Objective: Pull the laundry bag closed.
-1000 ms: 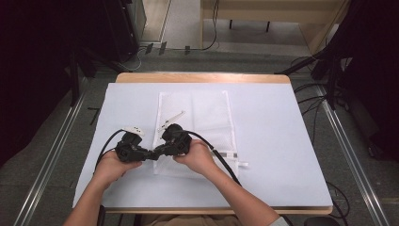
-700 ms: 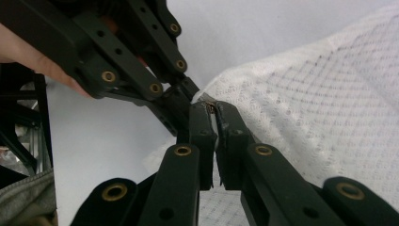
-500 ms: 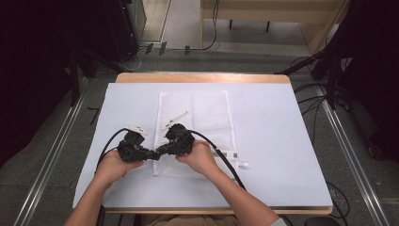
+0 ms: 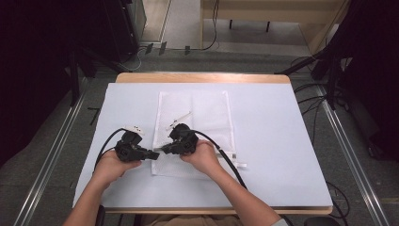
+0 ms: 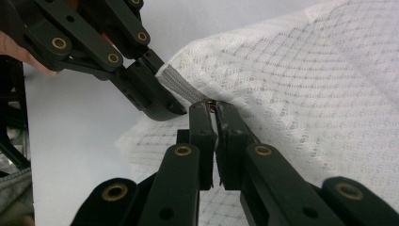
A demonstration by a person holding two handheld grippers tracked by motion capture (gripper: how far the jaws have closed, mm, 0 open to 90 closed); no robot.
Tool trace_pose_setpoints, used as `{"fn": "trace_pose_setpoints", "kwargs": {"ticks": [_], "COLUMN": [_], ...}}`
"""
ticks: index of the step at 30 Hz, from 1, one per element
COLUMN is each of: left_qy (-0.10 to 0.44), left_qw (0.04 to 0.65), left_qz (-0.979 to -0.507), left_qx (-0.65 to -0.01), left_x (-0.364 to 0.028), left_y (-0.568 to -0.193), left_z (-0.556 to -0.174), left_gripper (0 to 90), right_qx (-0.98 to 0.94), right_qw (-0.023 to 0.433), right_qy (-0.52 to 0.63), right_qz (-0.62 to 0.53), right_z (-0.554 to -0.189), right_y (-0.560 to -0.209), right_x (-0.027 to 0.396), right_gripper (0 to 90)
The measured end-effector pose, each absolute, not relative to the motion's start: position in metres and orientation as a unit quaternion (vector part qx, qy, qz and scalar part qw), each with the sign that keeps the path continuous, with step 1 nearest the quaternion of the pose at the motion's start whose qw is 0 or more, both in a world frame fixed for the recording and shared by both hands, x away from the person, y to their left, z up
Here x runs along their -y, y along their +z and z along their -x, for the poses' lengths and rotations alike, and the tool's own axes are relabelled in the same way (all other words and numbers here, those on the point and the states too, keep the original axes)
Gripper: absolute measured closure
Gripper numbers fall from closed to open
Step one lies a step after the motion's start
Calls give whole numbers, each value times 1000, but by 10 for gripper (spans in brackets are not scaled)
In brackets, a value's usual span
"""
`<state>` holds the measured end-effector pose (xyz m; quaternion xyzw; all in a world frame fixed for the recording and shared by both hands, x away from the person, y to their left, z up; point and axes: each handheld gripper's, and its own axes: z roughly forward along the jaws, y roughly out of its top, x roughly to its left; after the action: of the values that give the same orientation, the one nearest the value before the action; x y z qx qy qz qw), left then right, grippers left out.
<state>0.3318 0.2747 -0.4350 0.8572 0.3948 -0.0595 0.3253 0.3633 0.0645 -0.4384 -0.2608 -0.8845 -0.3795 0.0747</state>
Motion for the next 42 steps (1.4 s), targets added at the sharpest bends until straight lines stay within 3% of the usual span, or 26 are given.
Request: {"fn": "trace_pose_setpoints", "kwargs": {"ticks": [42], "left_qy": [-68], "left_qw": [327], "left_qz": [-853], "left_qx": [-402], "left_x": [-281], "left_y": [-436], "left_z": [-330], "left_gripper": [880], "right_qx": [881], "right_qw": [61], "right_qy": [-365], "right_qz": [295], "right_z": [-365], "right_y": [-454], "right_x": [-50], "right_gripper": [881]}}
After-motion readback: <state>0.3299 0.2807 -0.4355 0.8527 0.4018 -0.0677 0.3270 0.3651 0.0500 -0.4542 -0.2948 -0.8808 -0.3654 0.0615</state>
